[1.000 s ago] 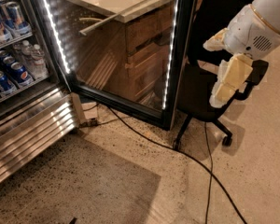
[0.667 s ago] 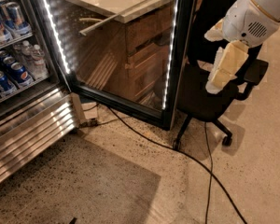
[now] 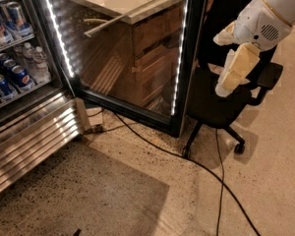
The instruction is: Close right fridge door
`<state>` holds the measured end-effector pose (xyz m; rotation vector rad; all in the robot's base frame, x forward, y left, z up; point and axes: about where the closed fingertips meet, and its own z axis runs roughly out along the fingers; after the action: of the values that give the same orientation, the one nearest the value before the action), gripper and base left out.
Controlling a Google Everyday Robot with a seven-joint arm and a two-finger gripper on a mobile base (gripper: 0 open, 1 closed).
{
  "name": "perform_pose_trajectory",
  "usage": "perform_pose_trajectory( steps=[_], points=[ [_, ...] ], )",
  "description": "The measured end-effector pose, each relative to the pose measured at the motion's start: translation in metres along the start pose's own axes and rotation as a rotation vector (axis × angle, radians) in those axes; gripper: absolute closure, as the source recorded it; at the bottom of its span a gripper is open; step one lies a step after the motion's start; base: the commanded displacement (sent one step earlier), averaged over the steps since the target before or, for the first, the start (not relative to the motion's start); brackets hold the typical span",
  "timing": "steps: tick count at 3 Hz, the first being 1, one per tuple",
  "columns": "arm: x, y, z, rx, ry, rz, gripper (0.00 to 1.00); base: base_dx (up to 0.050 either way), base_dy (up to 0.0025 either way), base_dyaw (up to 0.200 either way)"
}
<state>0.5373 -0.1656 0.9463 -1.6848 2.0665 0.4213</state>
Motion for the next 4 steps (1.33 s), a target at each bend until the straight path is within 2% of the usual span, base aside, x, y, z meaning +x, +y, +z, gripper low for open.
perform_pose_trajectory(
  steps=[1, 2, 3, 4],
  points=[
    [0.013, -0.009, 0.013, -0.052, -0.088, 0.031, 0.00, 0.000, 0.00000, 0.000],
    [0.020, -0.017, 0.023, -0.079, -0.142, 0.052, 0.00, 0.000, 0.00000, 0.000],
    [0.020, -0.017, 0.023, -0.079, -0.142, 0.052, 0.00, 0.000, 0.00000, 0.000],
    [0.020, -0.017, 0.023, -0.079, -0.142, 0.052, 0.19, 0.000, 0.00000, 0.000]
  ],
)
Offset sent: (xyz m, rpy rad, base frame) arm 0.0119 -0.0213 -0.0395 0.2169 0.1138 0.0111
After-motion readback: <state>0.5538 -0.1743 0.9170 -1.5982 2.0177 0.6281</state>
